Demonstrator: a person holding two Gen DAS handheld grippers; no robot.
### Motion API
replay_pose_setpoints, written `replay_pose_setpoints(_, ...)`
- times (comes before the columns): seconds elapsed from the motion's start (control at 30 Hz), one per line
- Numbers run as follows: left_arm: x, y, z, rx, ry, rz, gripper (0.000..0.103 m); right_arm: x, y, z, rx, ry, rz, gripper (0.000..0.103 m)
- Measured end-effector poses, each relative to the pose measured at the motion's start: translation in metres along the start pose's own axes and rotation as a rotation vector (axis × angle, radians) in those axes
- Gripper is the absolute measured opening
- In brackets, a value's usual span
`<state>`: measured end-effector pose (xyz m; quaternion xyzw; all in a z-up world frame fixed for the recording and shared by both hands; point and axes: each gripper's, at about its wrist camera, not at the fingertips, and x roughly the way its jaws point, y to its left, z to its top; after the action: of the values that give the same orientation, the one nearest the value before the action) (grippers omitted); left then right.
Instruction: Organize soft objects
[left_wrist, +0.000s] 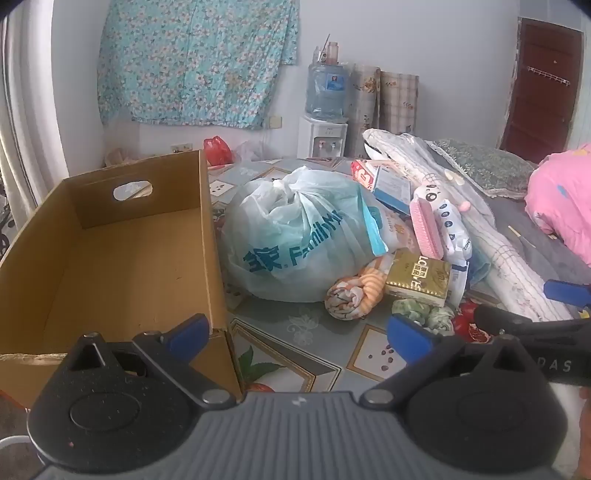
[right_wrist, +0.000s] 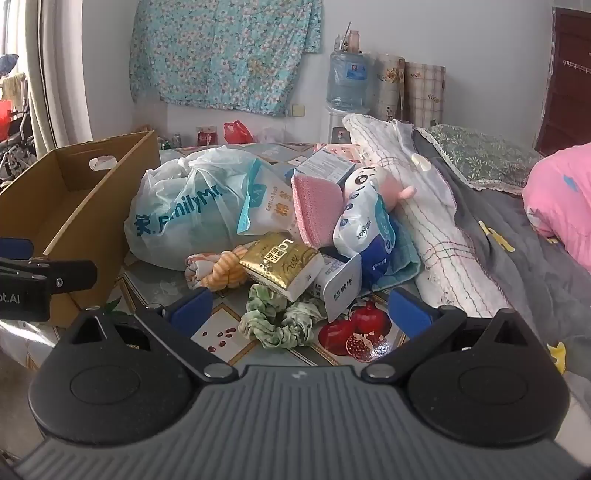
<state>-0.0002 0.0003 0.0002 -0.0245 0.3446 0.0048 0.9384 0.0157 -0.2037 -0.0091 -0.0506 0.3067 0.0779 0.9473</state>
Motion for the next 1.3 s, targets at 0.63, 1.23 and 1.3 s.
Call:
replay_pose_setpoints(0.63,0.0013,0.0033,-0.0008,0.0,0.013,0.005,0.103,0.0061,0.0056,0.0048,-0.008,0.009,0.002,0.102)
replay_pose_setpoints(1.23,0.0029,0.0043,0.0005,-0.003,0.013,0.005,0.103,0.0089,0.0075,0.0057,-0.017,0.008,0.009,0.102)
replay_pose_setpoints(1.3,0.0029,0.0045,0.0003,-0.002,0.013,0.006,0.103,0.0083,0.008,0.0056,-0.018,0.008,0.008,0.102)
